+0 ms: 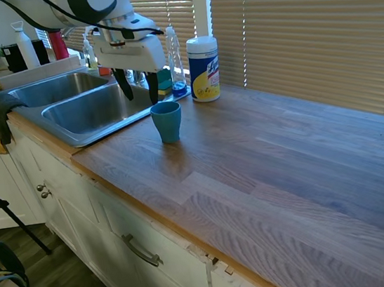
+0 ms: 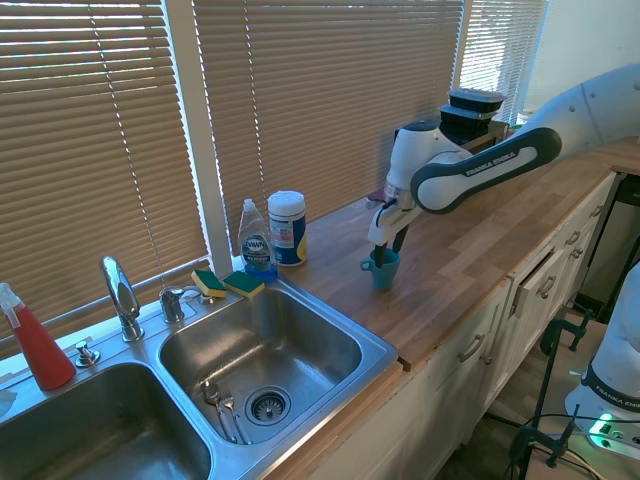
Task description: Put the mug in the sink
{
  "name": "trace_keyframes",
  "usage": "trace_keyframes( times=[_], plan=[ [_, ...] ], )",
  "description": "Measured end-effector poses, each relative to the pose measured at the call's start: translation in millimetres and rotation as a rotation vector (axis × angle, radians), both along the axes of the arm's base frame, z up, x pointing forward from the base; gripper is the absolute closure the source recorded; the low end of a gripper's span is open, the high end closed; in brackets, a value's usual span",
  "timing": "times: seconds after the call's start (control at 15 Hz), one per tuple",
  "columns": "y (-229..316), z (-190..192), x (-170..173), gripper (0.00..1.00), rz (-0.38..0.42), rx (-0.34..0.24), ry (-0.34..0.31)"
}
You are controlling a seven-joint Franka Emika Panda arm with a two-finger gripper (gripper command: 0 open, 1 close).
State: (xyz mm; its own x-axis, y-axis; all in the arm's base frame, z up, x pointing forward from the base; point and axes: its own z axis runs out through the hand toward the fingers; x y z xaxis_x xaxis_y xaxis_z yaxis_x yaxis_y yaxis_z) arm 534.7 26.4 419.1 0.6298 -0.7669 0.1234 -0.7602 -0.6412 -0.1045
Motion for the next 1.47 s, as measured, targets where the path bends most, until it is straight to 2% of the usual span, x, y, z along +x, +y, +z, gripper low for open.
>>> trace_keyframes(
  times=[0.13,0.2,0.47,0.73,1.47],
  plan=[
    [0.6,-21.3,17.7,0.0,-0.01,-0.013,0.026],
    [1.2,-31.0,22.8,1.0,-0.013,-0.017,0.038],
    [3.2,-53.9,26.8,1.0,-0.024,-0.018,0.075],
    [-3.0,-63.0,27.8,1.0,-0.037,-0.017,0.079],
    [-5.0,-63.4,26.7,1.0,-0.046,-0.017,0.074]
  ],
)
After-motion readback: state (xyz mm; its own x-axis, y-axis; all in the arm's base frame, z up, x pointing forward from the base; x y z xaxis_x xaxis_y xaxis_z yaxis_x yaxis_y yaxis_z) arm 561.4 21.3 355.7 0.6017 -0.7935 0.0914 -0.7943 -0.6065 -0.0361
